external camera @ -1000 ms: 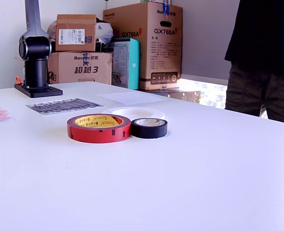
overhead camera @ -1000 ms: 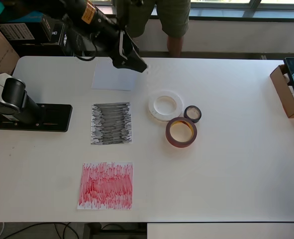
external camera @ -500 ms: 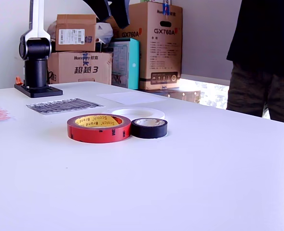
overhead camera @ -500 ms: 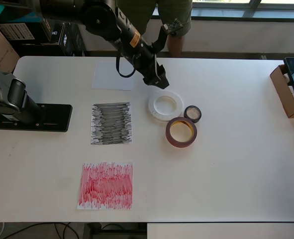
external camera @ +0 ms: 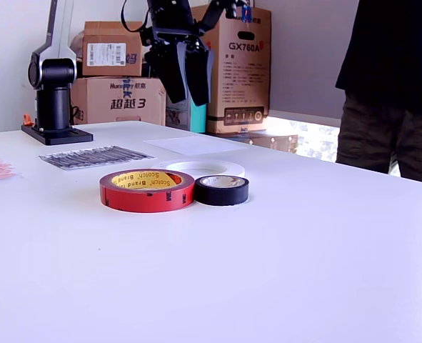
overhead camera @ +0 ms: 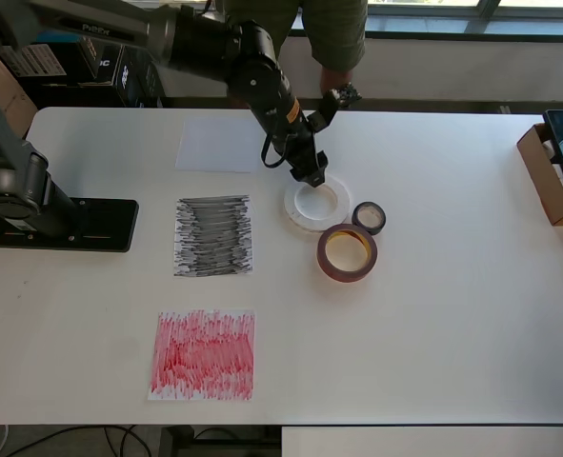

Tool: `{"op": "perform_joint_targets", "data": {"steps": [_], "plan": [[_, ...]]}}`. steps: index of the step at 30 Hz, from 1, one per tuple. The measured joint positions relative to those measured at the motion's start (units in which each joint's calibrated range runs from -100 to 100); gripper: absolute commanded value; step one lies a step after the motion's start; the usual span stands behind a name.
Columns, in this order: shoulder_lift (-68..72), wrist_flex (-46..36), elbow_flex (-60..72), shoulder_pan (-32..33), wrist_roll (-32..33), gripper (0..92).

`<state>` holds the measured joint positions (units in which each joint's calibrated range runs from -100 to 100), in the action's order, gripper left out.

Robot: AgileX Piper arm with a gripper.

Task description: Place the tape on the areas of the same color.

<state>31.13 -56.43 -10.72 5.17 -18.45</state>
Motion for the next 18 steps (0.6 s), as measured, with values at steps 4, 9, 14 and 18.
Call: {"op": "perform_joint_targets", "data": {"steps": [4,9,14,18], "plan": [[3.25,0.00,0.00,0.37,0.00,72.2],[6.92,0.20,0.00,1.53,0.00,72.2],[9.76,2.54,0.00,2.01,0.00,72.2],[10.71,2.22,0.00,3.25,0.72,72.2]]}}
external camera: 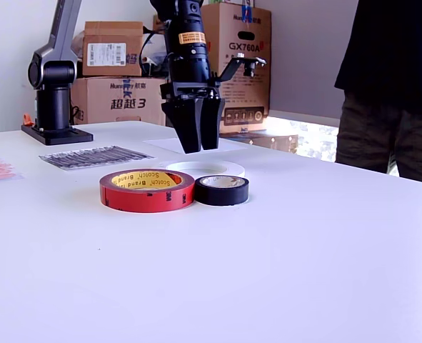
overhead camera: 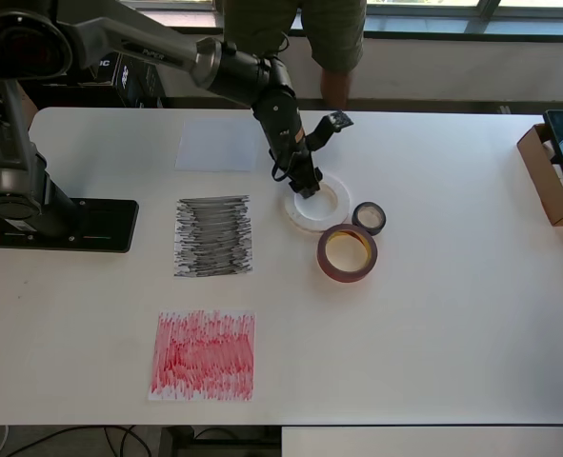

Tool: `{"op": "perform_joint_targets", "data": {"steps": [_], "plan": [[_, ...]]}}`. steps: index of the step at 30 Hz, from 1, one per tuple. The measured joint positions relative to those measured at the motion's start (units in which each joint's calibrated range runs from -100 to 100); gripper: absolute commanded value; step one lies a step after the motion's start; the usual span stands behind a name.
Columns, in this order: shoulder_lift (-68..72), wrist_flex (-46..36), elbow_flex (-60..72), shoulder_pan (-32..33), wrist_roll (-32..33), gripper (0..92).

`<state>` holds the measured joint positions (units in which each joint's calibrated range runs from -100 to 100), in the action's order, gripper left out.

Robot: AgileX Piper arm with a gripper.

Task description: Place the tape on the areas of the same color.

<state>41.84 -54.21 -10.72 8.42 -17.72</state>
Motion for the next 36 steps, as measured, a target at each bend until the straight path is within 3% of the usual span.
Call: {"op": "perform_joint_targets", "data": {"steps": [25,28,36], "plan": [[3.88,-0.96,0.09,-0.36,0.19,71.7],[3.94,-0.96,0.09,-0.43,0.19,65.0],[5.03,-0.96,0.09,-0.43,0.19,32.7]]}}
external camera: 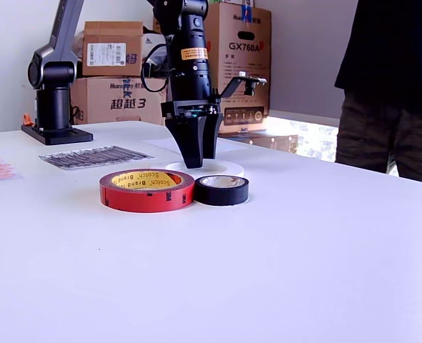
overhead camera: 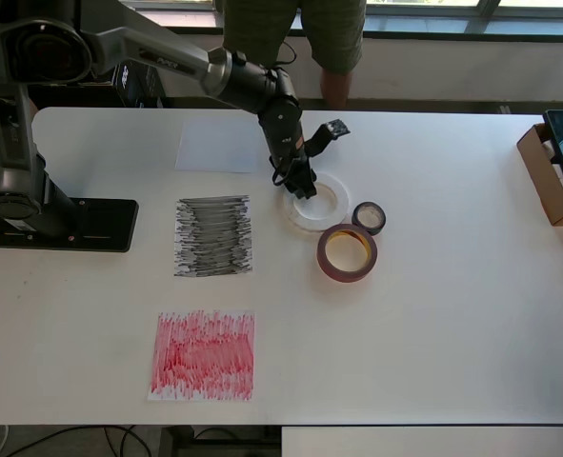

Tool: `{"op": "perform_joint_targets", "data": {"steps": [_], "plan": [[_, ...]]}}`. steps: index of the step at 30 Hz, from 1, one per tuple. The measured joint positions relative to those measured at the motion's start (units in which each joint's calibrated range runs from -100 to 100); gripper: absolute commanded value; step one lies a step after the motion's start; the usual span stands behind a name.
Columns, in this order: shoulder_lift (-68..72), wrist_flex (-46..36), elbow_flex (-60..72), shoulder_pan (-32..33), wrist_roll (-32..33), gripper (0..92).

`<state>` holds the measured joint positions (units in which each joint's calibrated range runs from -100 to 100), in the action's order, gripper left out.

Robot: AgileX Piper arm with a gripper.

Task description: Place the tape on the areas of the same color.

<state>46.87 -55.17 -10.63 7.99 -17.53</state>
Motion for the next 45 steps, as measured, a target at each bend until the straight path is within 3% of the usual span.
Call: {"op": "perform_joint_targets", "data": {"steps": [5,10,25,33,45], "plan": [[1.16,0.33,0.06,0.00,0.00,19.3],[1.31,0.33,0.06,0.00,0.00,14.1],[-2.19,-2.48,0.53,0.87,-0.10,13.6],[-13.10,-10.68,-0.20,7.40,2.10,13.6],[-24.54,-10.22,-8.36,18.44,4.31,13.6]]}}
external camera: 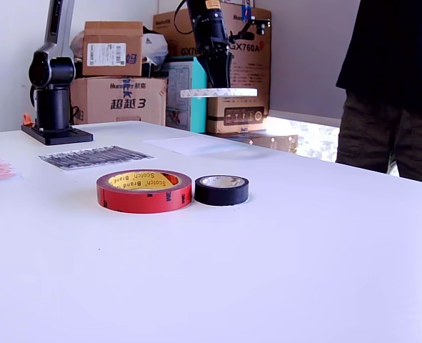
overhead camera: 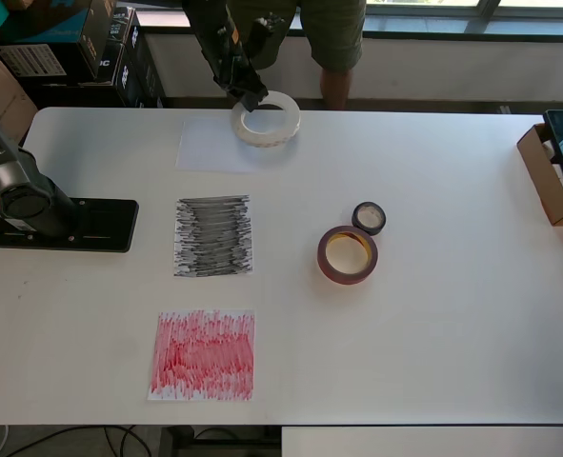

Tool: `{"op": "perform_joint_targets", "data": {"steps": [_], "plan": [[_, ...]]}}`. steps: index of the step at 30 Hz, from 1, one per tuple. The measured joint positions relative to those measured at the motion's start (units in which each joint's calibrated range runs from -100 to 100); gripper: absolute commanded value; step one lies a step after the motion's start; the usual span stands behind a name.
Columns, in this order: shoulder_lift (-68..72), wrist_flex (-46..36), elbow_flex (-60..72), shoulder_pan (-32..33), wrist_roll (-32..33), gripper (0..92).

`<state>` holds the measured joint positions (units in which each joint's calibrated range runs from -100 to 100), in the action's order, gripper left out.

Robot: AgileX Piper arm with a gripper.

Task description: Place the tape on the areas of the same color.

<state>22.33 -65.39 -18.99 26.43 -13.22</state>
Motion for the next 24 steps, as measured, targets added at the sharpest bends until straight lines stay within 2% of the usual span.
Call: {"op": "perform_joint_targets", "data": {"steps": [6,13,24], "plan": [[-2.98,1.69,-8.84,4.19,-0.01,13.6],[-1.41,8.50,-17.28,4.64,-0.01,13.6],[5.43,9.26,-17.27,3.37,-0.78,13.6]]}}
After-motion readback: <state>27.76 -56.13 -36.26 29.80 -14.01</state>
